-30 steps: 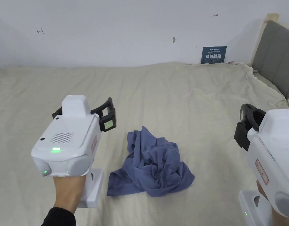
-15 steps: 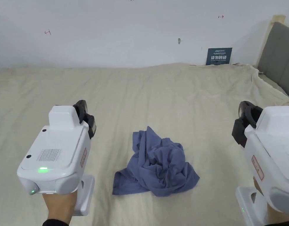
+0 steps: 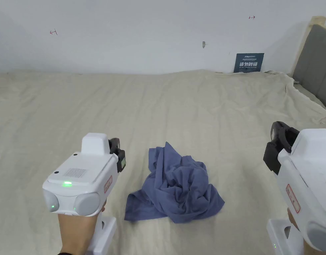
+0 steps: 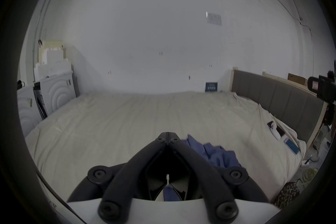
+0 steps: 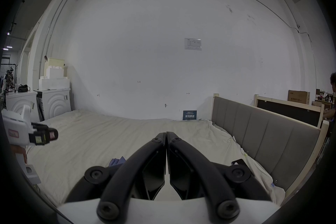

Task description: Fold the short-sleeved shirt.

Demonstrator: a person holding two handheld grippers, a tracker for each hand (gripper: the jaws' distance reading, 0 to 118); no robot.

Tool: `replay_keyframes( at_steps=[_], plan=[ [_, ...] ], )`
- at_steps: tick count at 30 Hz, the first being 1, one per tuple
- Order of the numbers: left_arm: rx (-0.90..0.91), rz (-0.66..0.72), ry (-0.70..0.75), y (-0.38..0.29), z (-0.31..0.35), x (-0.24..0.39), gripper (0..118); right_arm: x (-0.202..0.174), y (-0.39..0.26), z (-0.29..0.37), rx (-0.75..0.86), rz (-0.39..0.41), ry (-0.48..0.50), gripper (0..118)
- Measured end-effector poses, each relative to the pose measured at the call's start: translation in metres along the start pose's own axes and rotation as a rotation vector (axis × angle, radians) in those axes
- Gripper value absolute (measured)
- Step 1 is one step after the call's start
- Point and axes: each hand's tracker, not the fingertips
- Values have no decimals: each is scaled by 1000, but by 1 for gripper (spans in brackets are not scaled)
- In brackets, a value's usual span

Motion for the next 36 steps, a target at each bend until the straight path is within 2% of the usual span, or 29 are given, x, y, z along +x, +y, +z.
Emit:
replay_keyframes(
  at_steps=[13, 14, 16, 18, 19, 22, 27, 29, 32, 34, 36],
  plan=[
    [-516, 142, -33, -90, -81, 4, 0, 5, -19, -10, -78, -1, -18, 0],
    [-566, 156, -29, -98, -86, 2, 3, 4, -21, -11, -85, -4, -19, 0],
    [-597, 185, -17, -110, -92, 0, 22, 4, -24, -12, -97, -7, -20, 0],
    [-632, 193, 3, -121, -99, -2, 55, 5, -27, -14, -109, -7, -22, 0],
    [-662, 186, 12, -126, -101, -1, 63, 5, -28, -15, -113, -7, -22, 0],
    [-688, 152, 19, -135, -106, 1, 66, 4, -32, -17, -133, -4, -21, 0],
    [-708, 106, 46, -143, -113, 7, 66, 5, -39, -22, -158, -5, -17, 0],
    [-728, 96, 46, -146, -118, 8, 60, 8, -43, -24, -166, -5, -14, 0],
    [-744, 40, 72, -146, -120, 13, 37, 10, -46, -25, -176, 1, -13, 0],
    [-736, 7, 47, -144, -120, 16, 14, 13, -50, -28, -184, 0, -14, 0],
    [-723, -4, 24, -143, -119, 16, 2, 15, -52, -30, -197, -2, -15, 0]
  ],
)
